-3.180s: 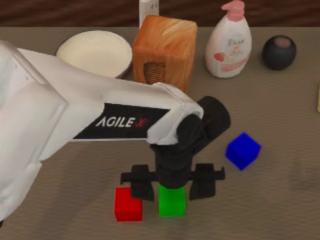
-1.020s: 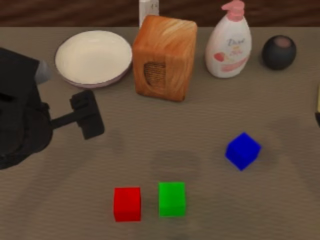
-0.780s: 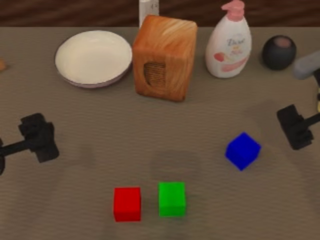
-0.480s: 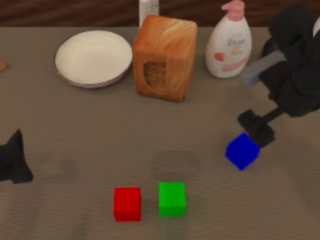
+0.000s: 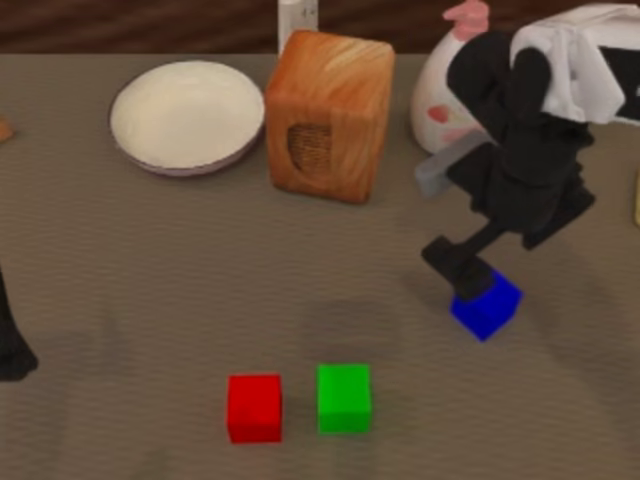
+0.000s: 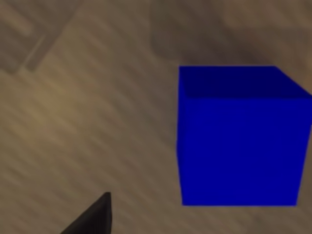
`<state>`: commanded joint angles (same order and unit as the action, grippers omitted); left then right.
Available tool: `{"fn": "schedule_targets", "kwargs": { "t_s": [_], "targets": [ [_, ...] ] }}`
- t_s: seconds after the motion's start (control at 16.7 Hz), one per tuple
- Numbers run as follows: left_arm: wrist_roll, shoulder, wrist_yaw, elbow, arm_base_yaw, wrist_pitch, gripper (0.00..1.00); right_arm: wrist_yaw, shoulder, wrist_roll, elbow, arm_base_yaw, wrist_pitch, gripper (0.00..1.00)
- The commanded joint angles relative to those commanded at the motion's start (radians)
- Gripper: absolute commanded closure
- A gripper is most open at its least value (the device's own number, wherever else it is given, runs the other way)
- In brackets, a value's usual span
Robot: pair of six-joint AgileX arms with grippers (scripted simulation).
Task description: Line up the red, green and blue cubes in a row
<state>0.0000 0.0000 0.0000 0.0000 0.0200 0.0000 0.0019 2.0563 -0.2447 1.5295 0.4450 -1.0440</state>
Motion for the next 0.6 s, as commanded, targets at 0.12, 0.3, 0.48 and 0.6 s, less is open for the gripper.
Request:
{"fn": "schedule_targets", "kwargs": {
  "t_s": [0.12,0.3,0.48,0.6],
  "targets": [
    [0.000,0.000,0.000,0.000,0.000,0.000,0.00,0.000,0.000,0.000,0.000,0.000,0.000,0.00],
    [0.000,0.000,0.000,0.000,0.000,0.000,0.00,0.000,0.001,0.000,-0.003,-0.004,0.004,0.00],
    [0.000,0.000,0.000,0.000,0.000,0.000,0.00,0.000,0.033,-0.001,-0.044,-0.001,0.075,0.00],
    [0.000,0.000,0.000,0.000,0.000,0.000,0.00,0.001,0.070,0.001,-0.086,-0.001,0.162,0.00]
  ]
}}
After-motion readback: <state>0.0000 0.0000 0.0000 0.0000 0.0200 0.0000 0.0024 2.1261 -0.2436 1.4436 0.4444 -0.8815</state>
